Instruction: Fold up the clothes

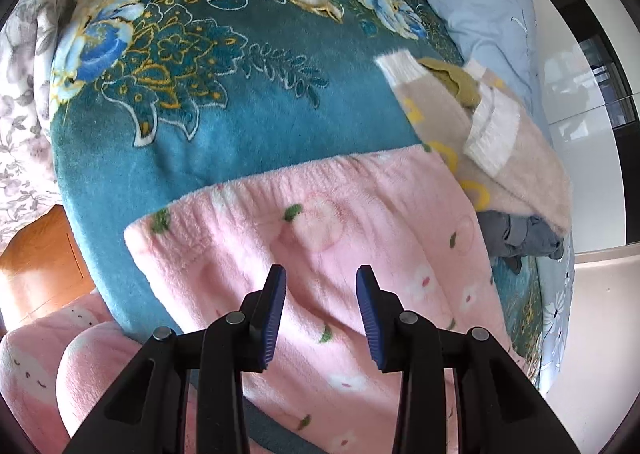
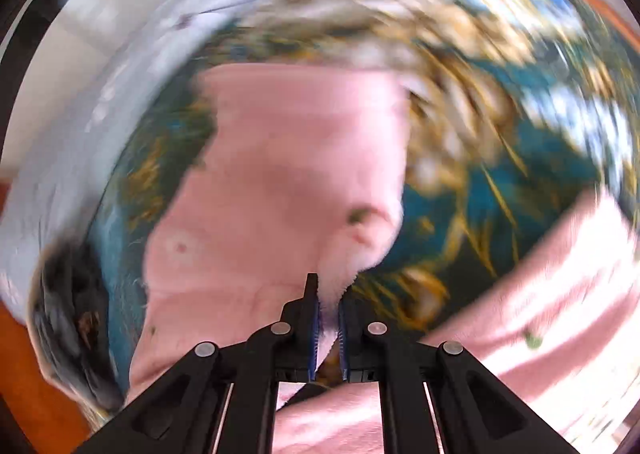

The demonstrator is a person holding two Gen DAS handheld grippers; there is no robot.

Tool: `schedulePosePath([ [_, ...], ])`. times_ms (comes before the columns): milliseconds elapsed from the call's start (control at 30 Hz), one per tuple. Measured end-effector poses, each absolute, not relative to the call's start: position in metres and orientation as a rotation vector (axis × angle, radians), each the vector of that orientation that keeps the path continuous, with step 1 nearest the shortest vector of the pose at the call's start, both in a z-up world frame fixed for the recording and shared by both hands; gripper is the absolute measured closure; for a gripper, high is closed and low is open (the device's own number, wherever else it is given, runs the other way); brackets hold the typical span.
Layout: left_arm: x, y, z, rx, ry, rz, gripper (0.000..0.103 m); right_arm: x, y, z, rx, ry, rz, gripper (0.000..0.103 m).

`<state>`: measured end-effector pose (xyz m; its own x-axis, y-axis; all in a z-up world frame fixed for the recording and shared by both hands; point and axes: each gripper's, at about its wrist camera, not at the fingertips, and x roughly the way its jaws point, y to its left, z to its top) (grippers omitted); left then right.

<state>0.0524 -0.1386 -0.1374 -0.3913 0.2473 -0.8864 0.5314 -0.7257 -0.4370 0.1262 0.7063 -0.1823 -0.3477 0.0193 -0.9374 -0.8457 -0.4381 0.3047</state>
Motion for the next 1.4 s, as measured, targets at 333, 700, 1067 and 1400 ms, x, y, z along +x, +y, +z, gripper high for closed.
schedulePosePath([
  [333,0.055,-0.143,-0.131,1.563,1.09,-2.244,0.066,0.101,0.72,-0.169,-1.303,1.001,1.856,0.094],
  [700,0.058,-0.143,-0.13,1.546,1.125,-2.248,0.066,0.003,0.634,-0.09,-1.23,0.733,2.254,0.069],
  [1067,0.073,-0.167,-0.12,1.468,1.063,-2.224,0.062,-0.149,0.251,-0.128,-2.191,0.206,2.912,0.051],
  [1400,0.079,-0.19,-0.17,1.546,1.071,-2.124,0.055,-0.18,0.171,-0.181,-2.304,-0.358,2.711,0.048],
])
